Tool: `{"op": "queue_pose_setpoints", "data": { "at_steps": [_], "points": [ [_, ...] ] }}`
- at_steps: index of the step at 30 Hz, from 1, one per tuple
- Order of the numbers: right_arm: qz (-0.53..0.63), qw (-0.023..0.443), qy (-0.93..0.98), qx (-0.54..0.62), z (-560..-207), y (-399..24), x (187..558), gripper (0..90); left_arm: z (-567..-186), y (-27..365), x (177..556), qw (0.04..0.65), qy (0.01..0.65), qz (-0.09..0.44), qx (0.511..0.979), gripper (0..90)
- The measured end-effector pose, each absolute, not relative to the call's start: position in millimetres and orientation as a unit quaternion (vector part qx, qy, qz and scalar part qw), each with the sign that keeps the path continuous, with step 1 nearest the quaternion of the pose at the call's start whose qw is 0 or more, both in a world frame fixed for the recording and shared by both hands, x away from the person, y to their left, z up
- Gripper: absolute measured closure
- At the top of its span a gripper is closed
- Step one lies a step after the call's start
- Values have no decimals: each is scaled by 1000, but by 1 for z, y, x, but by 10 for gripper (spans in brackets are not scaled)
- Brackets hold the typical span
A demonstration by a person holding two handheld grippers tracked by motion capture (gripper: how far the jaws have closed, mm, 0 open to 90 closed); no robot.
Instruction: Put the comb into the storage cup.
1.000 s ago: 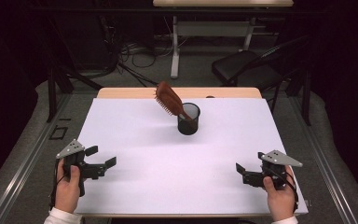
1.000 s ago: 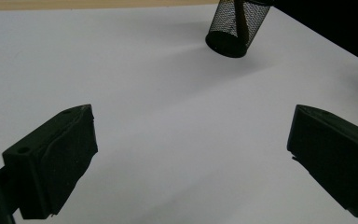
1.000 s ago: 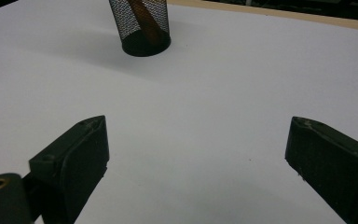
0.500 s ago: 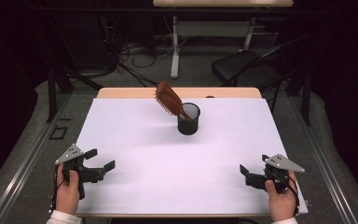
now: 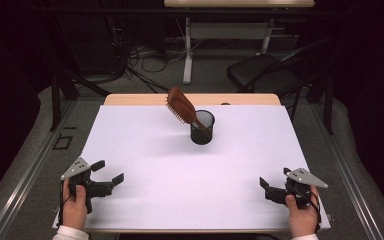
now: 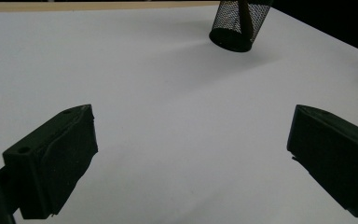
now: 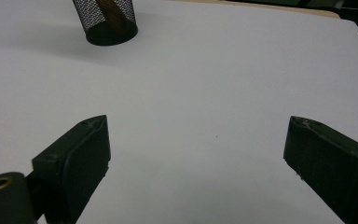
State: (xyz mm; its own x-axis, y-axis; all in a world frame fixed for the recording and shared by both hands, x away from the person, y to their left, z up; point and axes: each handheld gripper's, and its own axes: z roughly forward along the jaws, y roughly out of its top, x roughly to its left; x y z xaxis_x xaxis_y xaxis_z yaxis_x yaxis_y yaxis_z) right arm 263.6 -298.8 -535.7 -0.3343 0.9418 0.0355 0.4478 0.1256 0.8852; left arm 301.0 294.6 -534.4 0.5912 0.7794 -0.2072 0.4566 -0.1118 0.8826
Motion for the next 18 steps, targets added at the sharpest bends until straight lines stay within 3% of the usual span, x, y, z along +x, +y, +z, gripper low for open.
{"op": "queue_pose_setpoints", "data": {
  "at_steps": [18],
  "points": [
    [429,277,695,505,-542,-299,265,71,-540,300,303,516,431,159,723,15]
  ]
}}
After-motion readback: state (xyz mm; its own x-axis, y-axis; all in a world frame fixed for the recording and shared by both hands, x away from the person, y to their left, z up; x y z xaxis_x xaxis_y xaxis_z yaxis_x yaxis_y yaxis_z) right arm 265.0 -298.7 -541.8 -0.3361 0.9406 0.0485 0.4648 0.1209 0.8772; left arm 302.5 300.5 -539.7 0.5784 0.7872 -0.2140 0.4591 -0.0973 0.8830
